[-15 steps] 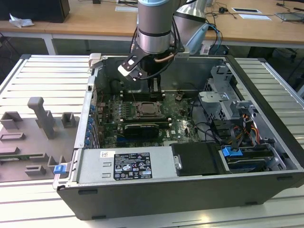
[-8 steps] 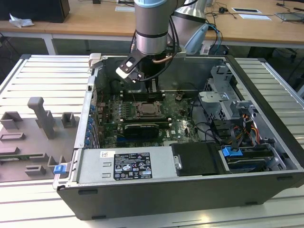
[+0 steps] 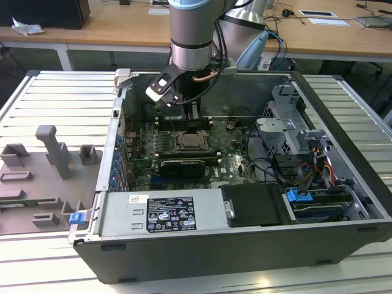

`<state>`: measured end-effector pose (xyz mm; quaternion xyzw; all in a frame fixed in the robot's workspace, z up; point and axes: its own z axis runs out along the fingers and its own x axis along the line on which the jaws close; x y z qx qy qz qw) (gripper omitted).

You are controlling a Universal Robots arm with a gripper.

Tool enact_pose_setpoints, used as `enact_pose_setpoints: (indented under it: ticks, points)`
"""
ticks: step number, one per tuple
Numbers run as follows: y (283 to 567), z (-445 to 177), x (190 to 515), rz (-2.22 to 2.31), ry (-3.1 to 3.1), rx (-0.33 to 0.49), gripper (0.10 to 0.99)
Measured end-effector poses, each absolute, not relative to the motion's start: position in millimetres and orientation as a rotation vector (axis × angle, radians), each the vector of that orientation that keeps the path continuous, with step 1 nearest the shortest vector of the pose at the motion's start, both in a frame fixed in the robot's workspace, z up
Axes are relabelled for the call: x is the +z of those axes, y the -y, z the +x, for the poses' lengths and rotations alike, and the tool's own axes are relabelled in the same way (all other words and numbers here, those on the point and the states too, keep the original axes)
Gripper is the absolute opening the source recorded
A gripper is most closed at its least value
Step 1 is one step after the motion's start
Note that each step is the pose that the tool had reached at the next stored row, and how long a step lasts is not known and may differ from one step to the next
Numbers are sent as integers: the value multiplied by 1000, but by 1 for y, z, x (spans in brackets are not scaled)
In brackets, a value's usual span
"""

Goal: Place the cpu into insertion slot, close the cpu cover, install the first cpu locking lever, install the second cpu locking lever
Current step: 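Install the first cpu locking lever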

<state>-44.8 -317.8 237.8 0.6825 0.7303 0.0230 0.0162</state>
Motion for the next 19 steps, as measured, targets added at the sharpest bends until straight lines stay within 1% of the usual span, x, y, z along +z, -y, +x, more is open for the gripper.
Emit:
enact_pose_setpoints:
  ticks: [19]
  points:
    - [318,-45,242,2122,-2271,71,106]
